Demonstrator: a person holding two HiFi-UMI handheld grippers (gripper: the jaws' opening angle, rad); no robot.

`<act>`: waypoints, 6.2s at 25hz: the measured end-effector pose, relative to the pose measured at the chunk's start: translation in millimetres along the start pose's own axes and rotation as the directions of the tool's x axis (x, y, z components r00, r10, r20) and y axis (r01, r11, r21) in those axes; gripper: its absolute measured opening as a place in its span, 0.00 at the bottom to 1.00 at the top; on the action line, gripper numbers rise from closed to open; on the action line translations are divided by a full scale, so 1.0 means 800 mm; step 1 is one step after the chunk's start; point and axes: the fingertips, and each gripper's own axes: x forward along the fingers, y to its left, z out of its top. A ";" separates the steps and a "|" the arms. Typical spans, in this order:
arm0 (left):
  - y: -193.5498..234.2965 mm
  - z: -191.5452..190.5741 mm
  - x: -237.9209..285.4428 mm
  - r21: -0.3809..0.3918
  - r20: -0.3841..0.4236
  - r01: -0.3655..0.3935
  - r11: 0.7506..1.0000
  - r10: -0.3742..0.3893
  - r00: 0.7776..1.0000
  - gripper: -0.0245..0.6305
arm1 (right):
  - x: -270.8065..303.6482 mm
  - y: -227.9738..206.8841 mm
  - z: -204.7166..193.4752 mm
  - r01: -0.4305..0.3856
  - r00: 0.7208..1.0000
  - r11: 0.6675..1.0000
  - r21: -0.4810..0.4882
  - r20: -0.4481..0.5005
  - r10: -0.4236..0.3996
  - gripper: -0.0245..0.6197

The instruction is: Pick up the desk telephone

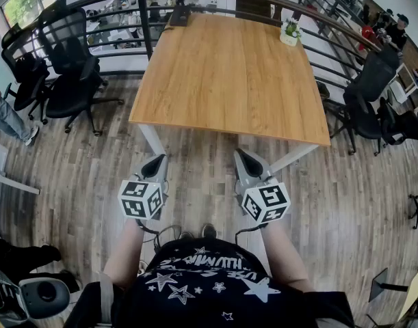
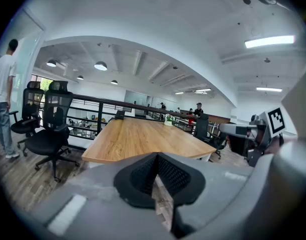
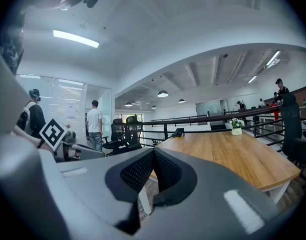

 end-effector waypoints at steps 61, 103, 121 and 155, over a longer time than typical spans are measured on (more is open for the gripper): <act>0.348 0.065 0.153 -0.145 -0.090 -0.222 0.964 0.211 0.973 0.04 | 0.483 -0.068 -0.008 -0.075 0.989 0.994 0.074 -0.122 0.083 0.04; 0.543 0.358 0.542 0.080 -0.069 0.129 0.988 -0.124 0.990 0.04 | 0.801 -0.290 0.118 0.176 0.969 0.980 0.093 -0.195 -0.155 0.03; 0.606 0.390 0.668 0.052 -0.083 0.202 0.978 -0.197 0.977 0.04 | 0.951 -0.385 0.115 0.235 0.950 0.938 0.254 -0.267 -0.165 0.04; 0.675 0.389 0.903 -0.029 -0.139 0.189 0.982 -0.191 0.972 0.04 | 1.269 -0.519 0.045 -0.022 0.937 0.845 0.535 -0.285 0.204 0.60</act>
